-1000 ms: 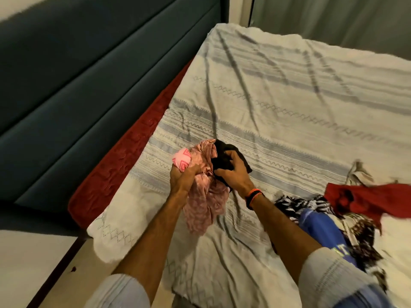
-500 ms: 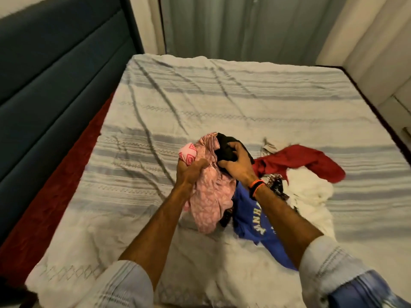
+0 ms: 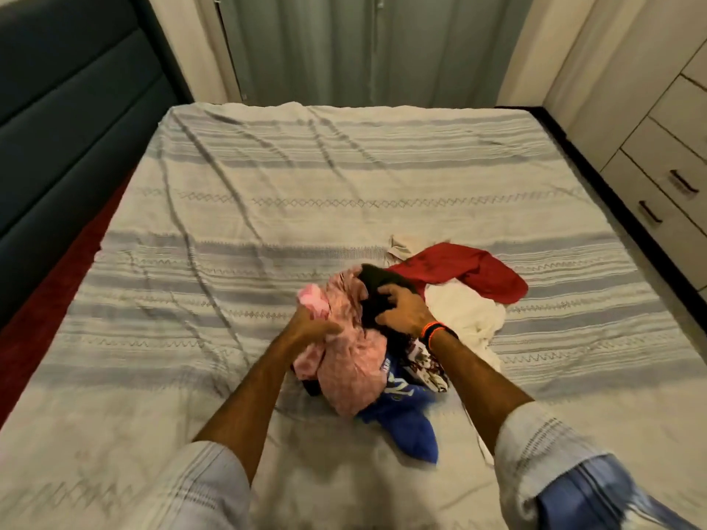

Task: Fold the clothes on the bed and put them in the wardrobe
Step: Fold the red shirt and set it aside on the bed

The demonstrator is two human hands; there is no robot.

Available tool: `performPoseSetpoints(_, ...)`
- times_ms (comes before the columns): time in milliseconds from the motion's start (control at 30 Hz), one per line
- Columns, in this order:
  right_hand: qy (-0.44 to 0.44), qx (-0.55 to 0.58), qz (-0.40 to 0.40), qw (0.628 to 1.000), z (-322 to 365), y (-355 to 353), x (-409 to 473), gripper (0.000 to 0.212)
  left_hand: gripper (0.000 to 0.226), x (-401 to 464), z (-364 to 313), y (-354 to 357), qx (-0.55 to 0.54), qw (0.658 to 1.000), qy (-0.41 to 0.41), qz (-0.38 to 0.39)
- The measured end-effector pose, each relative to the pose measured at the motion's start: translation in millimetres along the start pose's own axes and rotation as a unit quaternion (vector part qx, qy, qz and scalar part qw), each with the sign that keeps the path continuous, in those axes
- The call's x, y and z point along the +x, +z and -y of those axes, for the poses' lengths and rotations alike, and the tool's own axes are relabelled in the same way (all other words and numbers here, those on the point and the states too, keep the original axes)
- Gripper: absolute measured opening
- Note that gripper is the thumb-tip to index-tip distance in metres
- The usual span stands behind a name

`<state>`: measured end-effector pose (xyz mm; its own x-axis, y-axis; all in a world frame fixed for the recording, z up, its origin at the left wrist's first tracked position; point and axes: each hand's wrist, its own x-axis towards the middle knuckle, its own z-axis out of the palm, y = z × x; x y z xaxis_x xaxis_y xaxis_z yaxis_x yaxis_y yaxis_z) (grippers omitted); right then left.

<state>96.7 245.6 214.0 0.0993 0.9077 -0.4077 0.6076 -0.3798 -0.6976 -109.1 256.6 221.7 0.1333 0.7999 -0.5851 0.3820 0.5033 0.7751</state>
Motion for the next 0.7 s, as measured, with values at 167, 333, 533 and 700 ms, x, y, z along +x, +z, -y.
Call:
performPoseSetpoints(167,0.039,-0.022,0.051,0.998,-76.6,-38.9,6.8,0.049,0.059,-0.7,16.9,66.4,0.075,0.994,-0.077,-0.019)
performPoseSetpoints(333,0.042,-0.029,0.062,0.997,-118.7,-71.3,25.9,0.046,0.035,19.1,5.3,115.8,0.034,0.995,-0.081,-0.039)
performPoseSetpoints(533,0.056,-0.013,0.05,0.997,-150.3,-98.9,66.2,0.047,0.059,77.1,-18.6,147.9,0.098,0.992,-0.059,-0.049)
performPoseSetpoints(700,0.069,-0.008,0.031,0.997,-165.8,-109.5,121.1,0.047,0.056,138.6,-41.2,166.8,0.166,0.985,0.005,-0.043)
